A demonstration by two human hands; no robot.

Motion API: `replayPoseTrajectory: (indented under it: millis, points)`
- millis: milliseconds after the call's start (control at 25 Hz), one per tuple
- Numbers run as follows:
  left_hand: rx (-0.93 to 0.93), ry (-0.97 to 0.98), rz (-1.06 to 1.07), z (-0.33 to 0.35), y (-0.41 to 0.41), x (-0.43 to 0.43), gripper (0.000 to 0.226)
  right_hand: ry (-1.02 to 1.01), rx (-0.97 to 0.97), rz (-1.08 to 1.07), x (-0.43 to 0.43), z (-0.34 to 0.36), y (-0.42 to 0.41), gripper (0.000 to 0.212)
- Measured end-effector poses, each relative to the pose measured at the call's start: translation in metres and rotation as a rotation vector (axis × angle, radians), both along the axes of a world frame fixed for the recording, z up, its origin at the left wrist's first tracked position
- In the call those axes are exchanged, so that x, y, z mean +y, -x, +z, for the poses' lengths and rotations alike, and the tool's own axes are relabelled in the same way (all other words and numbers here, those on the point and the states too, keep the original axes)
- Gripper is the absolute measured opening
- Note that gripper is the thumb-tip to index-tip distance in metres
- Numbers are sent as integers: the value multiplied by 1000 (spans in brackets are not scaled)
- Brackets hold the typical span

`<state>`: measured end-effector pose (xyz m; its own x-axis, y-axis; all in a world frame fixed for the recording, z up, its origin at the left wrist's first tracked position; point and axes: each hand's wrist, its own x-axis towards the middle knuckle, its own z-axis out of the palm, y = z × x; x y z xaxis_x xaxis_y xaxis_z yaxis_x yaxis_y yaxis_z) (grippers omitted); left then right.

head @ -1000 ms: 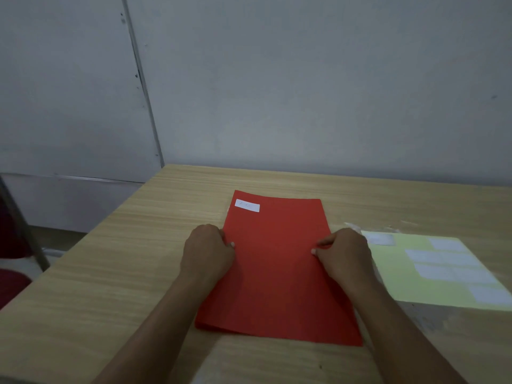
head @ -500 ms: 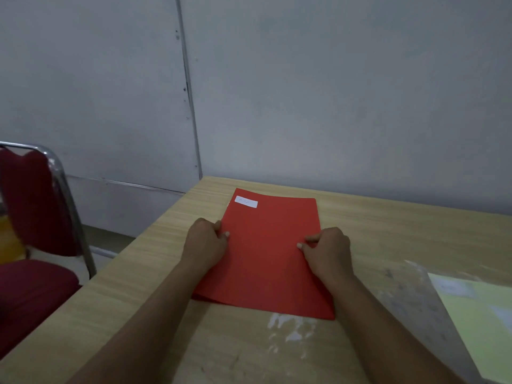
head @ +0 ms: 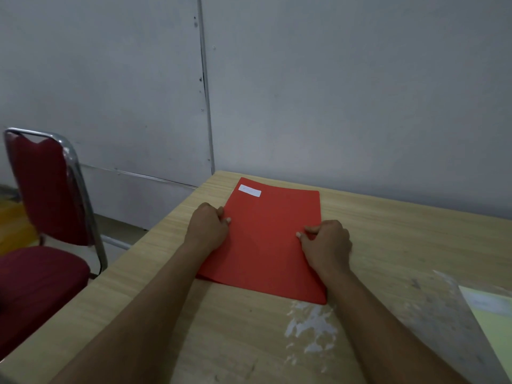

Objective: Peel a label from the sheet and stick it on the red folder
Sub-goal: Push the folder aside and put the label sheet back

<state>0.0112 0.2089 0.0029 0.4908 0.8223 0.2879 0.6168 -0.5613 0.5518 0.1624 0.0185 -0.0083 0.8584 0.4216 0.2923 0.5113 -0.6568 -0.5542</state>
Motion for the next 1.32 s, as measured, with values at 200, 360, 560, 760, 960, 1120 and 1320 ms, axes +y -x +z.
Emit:
replayPoseTrajectory:
  millis: [200, 360, 560, 760, 960, 1120, 1320]
  points:
    - [4, -18, -3, -4, -1, 3, 40, 10, -20, 4, 0, -5, -3, 34]
    - [197, -164, -34, 1, -2, -4, 38, -41, 12, 34, -4, 0, 0, 33]
    - [88, -342, -107, 9, -5, -64, 49, 11, -147, 150, -32, 2, 17, 43]
    - [75, -215, -467, -5, -8, -172, 58, 242, -103, 198, -84, -1, 30, 60]
    - [194, -168, -581, -23, 9, -235, 69, 358, -37, 180, -160, -10, 49, 64]
    - [279, -215, -602, -32, 17, -255, 70, 390, -32, 196, -192, -20, 66, 67]
    - [287, -248, -602, -33, 21, -255, 68, 341, -55, 183, -197, -22, 71, 65]
